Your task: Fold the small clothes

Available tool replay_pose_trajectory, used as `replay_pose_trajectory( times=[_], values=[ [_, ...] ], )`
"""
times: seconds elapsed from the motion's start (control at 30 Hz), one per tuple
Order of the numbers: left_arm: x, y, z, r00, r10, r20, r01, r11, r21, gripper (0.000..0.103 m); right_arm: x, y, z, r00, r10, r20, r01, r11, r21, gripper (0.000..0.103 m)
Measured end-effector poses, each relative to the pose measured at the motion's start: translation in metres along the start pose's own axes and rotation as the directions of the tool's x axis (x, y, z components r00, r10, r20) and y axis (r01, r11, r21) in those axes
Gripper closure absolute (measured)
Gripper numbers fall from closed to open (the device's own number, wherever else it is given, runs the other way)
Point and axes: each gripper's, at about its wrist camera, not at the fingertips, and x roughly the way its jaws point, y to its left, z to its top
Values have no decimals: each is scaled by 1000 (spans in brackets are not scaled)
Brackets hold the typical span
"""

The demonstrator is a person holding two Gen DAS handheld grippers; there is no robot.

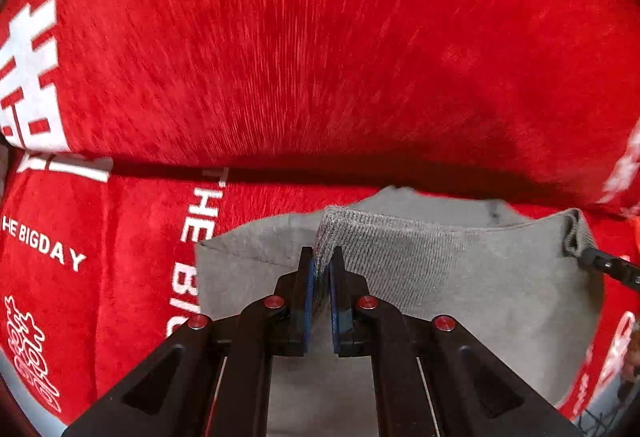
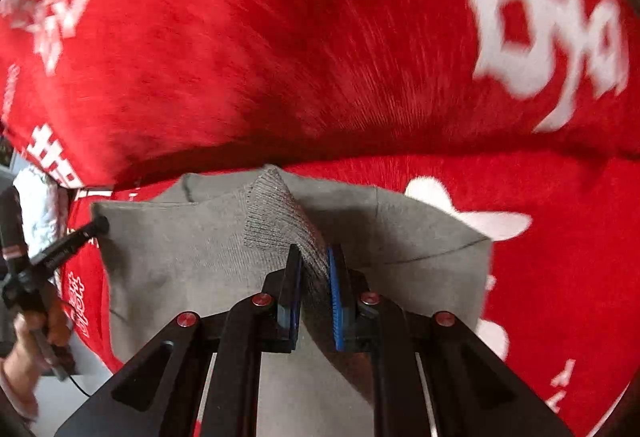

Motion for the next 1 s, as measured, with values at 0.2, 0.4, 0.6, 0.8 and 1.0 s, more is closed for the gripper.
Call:
replay_pose_trajectory(
  times=[0.2,0.4,0.6,0.8,1.0],
  values=[
    [48,0,-3,994,85,-67,-86,996,-20,95,38,-25,1,999,-11,-40,13,998,59,83],
    [58,15,0,982,161,-97,-168,983,-76,64,28,-60,7,987,-161,-6,160,971,180,83],
    [24,35,-2,974,218,-55,-223,970,-96,44,-8,-54,-8,998,-36,50,29,990,136,82],
    [11,27,-25,992,98,-81,-106,989,-100,44,11,-16,-22,996,82,-24,-81,996,23,82],
    [48,33,-49,977,145,-159,-171,972,-163,41,28,-53,-15,997,81,-11,-77,978,195,93]
  ],
)
